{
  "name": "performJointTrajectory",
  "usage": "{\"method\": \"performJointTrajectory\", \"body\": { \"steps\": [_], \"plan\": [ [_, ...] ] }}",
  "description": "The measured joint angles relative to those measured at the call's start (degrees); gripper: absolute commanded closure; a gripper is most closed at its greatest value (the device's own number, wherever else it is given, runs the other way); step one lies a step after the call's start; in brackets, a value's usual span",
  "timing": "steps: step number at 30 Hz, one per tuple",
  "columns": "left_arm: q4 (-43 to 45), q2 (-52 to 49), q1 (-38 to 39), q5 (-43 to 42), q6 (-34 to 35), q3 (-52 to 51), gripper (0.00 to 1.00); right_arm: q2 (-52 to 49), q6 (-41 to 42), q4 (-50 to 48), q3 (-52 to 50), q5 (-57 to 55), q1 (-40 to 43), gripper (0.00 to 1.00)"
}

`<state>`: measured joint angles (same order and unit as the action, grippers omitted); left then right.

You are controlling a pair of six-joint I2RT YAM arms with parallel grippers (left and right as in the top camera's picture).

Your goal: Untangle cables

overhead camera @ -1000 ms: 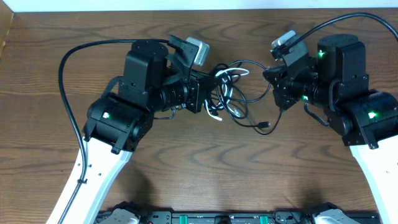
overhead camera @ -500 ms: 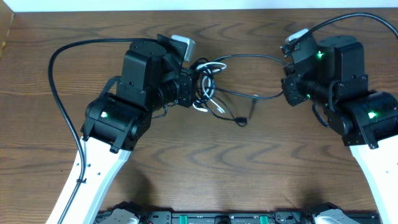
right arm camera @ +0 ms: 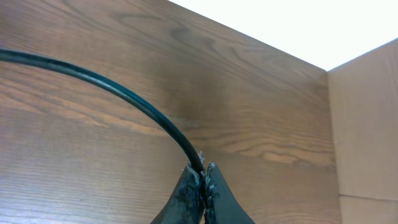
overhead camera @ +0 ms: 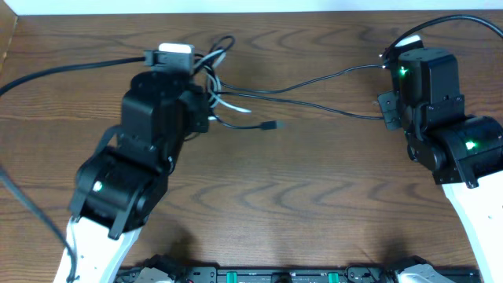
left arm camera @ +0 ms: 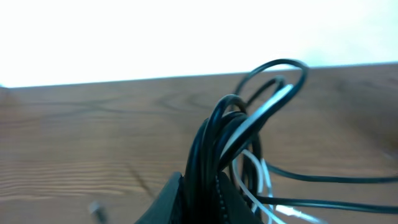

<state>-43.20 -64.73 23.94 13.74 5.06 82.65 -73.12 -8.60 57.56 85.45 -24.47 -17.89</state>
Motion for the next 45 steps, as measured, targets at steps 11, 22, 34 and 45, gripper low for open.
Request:
{"method": "performJointTrajectory", "body": {
  "steps": [11,22,34,45],
  "plan": [
    [3.2,7.7,-1.1,16.8,-4.2,0.0,0.87,5.2,0.0,0.0,0.0,-2.1,5.1,0.99],
    [4.9,8.2,-3.9,18.4,-5.1,0.0,0.88,13.8,0.0,-1.2,0.0,-9.1,12.0,0.99],
    [4.9,6.4,-4.1,-5.4,-4.7,0.0,0.88,15.1,3.8,-2.6,0.0,2.6,13.1,0.01],
    [4.9,-0.9,-4.1,-30.6,-1.0,0.0,0.88,15.1,3.0,-2.6,0.0,35.7,13.1,0.01]
  ]
}}
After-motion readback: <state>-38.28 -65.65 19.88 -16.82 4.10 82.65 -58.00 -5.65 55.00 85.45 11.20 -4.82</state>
